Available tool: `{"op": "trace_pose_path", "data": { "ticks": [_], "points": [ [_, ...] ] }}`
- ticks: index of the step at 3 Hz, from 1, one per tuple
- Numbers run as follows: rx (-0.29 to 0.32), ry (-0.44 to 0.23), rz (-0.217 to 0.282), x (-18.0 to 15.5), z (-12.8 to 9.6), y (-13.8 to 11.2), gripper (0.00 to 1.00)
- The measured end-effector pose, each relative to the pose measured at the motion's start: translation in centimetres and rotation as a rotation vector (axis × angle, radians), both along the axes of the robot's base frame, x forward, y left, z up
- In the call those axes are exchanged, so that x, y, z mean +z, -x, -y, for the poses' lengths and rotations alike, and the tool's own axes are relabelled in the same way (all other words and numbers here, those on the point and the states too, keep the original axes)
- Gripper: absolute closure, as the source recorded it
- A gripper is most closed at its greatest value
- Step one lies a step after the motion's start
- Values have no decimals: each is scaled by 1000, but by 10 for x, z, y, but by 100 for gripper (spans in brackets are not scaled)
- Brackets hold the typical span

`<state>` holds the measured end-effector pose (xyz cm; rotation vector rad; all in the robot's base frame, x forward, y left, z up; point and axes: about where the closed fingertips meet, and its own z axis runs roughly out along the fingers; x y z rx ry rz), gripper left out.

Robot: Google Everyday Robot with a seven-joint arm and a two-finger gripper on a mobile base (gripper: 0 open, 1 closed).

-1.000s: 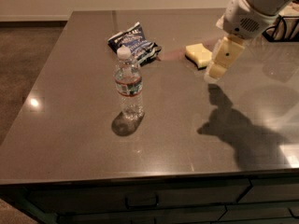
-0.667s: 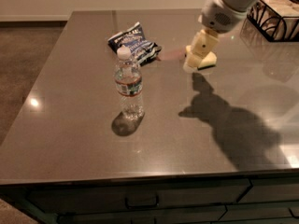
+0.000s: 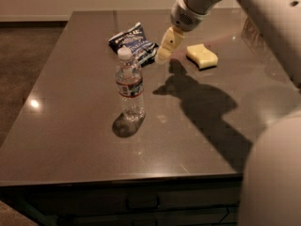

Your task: Move blue chip bag near water bottle

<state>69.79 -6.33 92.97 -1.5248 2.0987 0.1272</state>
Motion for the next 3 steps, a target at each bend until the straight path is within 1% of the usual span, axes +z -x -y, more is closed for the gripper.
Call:
{"op": "trace_pose_path", "data": {
  "ticks": [1, 2, 3],
  "points": [
    [0, -5, -21, -23, -24, -28, 0],
    [-14, -19, -59, -48, -40, -52, 0],
    [-25, -48, -92, -64, -52, -66, 0]
  ]
}}
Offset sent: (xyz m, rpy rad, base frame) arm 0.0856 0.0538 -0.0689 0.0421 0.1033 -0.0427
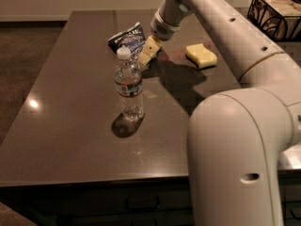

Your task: Move blue chip bag near water bottle

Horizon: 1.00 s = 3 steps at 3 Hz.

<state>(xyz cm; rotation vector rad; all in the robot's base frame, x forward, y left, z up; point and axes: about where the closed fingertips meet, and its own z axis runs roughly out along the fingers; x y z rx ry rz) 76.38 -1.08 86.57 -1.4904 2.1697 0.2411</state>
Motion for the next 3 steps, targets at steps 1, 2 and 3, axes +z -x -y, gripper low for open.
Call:
{"op": "trace_pose_path", "data": {
  "ticks": [1, 2, 3],
  "points": [
    [-5, -7, -18, -8, -11, -9, 0],
    [-3, -6, -25, -10, -15, -10, 19],
    [12, -4, -17, -7, -18, -7, 42]
  ]
}}
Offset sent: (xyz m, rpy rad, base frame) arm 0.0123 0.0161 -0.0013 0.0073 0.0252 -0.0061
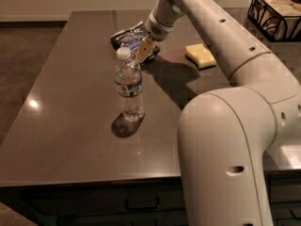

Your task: Move blue chip bag near water bottle

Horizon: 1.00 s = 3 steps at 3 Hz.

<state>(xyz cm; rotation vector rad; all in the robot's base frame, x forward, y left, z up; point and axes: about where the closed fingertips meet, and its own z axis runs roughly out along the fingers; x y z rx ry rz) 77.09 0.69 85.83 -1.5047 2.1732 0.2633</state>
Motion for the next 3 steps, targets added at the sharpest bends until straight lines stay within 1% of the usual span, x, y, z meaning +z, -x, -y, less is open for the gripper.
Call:
{"op": "trace_pose_path", "data": {
  "ticks": [1, 2, 3],
  "points": [
    [43, -1, 15, 4, 1, 9, 65],
    [112, 2, 49, 15, 6, 26, 89],
    [195, 1, 85, 23, 21, 48, 100]
  ]
}}
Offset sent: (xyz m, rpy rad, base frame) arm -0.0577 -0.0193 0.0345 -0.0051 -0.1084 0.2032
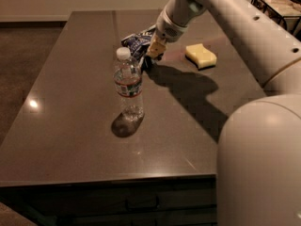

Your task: Move blue chip bag near water bottle

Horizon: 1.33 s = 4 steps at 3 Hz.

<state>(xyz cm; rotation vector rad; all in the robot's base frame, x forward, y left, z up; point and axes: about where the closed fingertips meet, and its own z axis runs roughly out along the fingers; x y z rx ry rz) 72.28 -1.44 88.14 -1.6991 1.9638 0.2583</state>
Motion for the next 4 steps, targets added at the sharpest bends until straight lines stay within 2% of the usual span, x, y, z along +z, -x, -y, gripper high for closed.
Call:
{"op": "trace_pose_path", "data": {
  "ticks": [1, 3, 4],
  "points": [
    [107, -18, 29, 4, 21, 22, 100],
    [382, -46, 65, 10, 54, 71, 100],
    [480, -66, 74, 16, 57, 103, 100]
  ]
}}
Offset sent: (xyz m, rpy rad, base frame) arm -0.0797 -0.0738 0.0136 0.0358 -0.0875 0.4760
